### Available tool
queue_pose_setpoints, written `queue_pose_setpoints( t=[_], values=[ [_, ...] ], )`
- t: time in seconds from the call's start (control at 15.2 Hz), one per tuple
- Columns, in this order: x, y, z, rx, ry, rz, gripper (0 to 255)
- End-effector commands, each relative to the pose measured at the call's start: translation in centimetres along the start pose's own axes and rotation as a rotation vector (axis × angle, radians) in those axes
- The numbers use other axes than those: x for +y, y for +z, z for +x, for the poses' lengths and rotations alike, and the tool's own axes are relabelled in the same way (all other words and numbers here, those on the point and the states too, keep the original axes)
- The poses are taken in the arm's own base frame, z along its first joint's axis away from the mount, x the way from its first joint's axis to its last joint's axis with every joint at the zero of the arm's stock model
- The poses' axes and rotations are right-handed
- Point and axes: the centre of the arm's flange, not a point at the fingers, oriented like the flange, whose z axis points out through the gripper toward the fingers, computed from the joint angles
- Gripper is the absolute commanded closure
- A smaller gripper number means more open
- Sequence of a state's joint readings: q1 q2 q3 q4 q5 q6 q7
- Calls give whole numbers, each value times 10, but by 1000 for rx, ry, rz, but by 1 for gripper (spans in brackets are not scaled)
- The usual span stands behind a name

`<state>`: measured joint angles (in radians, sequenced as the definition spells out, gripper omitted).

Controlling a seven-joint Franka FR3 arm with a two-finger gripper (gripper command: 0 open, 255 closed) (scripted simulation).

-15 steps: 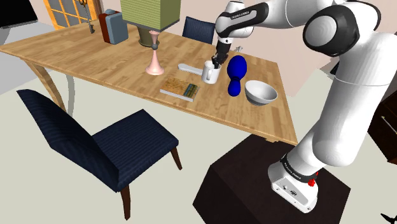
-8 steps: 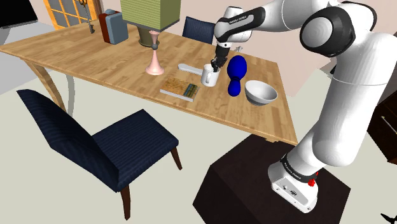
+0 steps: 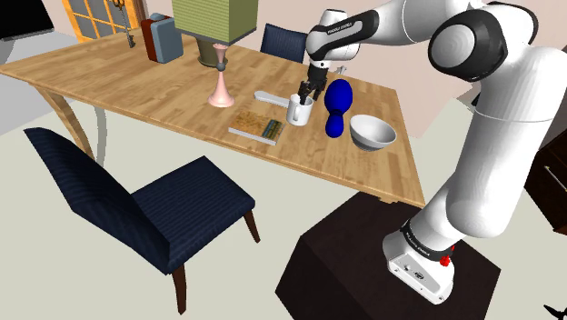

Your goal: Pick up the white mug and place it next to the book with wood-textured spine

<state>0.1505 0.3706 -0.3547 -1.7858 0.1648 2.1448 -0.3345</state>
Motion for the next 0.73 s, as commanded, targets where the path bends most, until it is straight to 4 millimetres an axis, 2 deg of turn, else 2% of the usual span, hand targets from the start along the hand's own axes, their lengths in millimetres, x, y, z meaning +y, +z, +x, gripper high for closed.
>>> queue_pose_setpoints(
  t=[0.0, 0.07, 0.33, 0.66],
  values=[
    [0, 0, 0, 0, 0, 0, 0],
    [0, 0, 0, 0, 0, 0, 0],
    [0, -50, 0, 0, 0, 0, 0],
    [0, -50, 0, 0, 0, 0, 0]
  ],
)
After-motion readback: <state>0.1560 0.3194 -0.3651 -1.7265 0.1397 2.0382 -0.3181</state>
